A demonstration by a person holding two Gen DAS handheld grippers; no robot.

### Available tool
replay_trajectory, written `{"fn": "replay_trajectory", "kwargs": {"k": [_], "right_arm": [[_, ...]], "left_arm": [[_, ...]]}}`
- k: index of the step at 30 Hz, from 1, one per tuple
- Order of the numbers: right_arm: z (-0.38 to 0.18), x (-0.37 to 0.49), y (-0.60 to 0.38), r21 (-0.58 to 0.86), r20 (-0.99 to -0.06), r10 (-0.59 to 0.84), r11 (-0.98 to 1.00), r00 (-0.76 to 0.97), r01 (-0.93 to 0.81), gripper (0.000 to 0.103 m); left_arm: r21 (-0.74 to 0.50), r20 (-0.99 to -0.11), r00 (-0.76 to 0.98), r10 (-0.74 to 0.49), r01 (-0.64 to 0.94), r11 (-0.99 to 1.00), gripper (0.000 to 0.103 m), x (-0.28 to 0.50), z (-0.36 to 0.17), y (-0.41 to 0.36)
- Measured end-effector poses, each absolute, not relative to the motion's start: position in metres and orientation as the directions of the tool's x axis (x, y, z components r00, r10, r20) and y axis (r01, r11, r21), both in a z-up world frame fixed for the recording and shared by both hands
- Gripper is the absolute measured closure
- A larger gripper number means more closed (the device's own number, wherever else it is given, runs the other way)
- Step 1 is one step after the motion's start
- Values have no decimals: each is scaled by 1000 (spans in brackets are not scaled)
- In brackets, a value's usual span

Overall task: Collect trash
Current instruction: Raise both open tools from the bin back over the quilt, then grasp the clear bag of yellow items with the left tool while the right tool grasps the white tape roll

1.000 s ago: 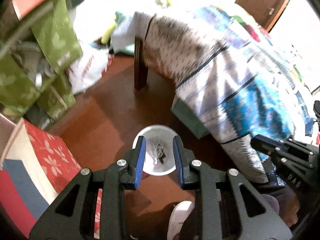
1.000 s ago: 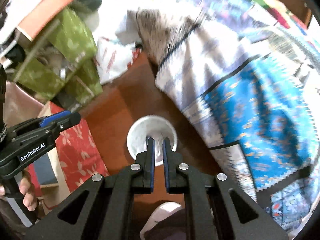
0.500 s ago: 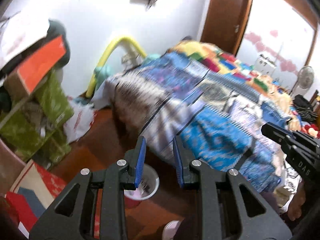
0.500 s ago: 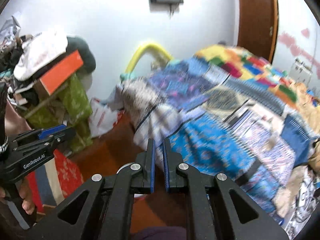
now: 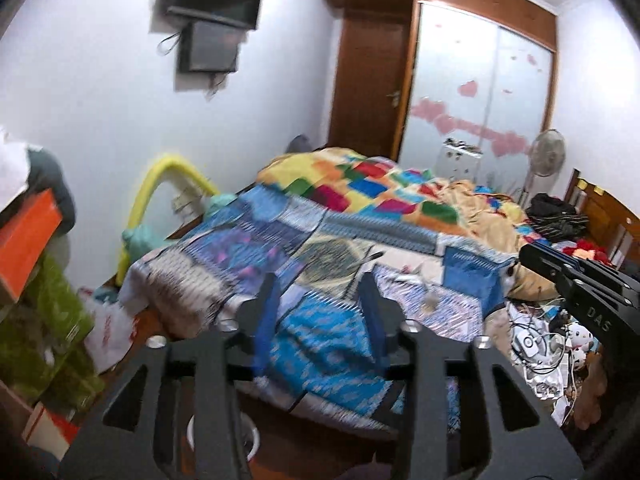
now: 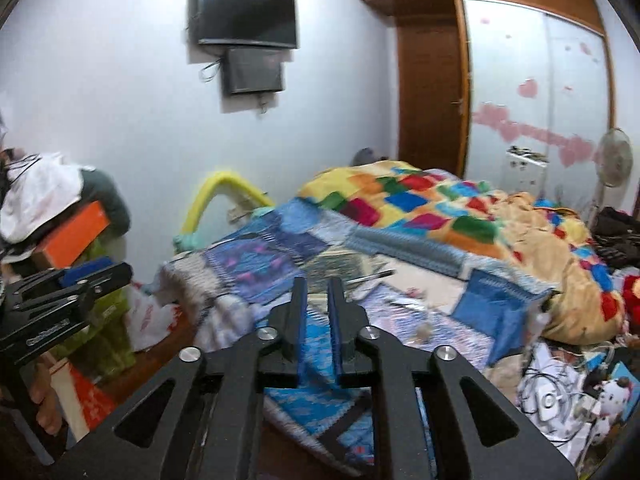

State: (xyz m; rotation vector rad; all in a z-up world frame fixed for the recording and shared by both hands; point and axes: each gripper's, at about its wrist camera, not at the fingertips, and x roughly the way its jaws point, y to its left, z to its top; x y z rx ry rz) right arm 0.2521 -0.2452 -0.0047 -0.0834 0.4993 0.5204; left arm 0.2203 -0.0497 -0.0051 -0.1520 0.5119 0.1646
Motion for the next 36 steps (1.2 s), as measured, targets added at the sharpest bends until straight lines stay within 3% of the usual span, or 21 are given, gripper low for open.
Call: {"fn": "replay_trajectory", "kwargs": {"k": [1, 3, 6, 14, 23, 36], "right_arm": [[-5, 256, -252, 43, -471, 437, 879, 767, -474, 72], [-6, 261, -268, 37, -439, 397, 904, 806, -426, 41], [-12, 273, -290, 36, -417, 346, 930, 841, -365, 27], [-49, 321, -324, 43, -507, 268, 957, 819, -287, 27], [-112, 371, -348, 53, -642, 216, 970, 735, -239, 27], [-192, 455, -333, 247, -744, 356, 933, 566, -262, 27]], "left_arm": [[-99, -493, 863, 112, -183, 978, 49, 225, -4, -55], [-93, -481, 872, 93, -157, 983, 43, 240, -2, -69], [-85, -491, 868, 68, -125, 989, 30, 262, -7, -84], [-102, -551, 834, -19, -45, 994, 29, 324, -38, -114], [-71, -665, 743, -68, 28, 997, 29, 405, -109, -145], [-90, -755, 648, -104, 54, 994, 29, 490, -208, -159]]}}
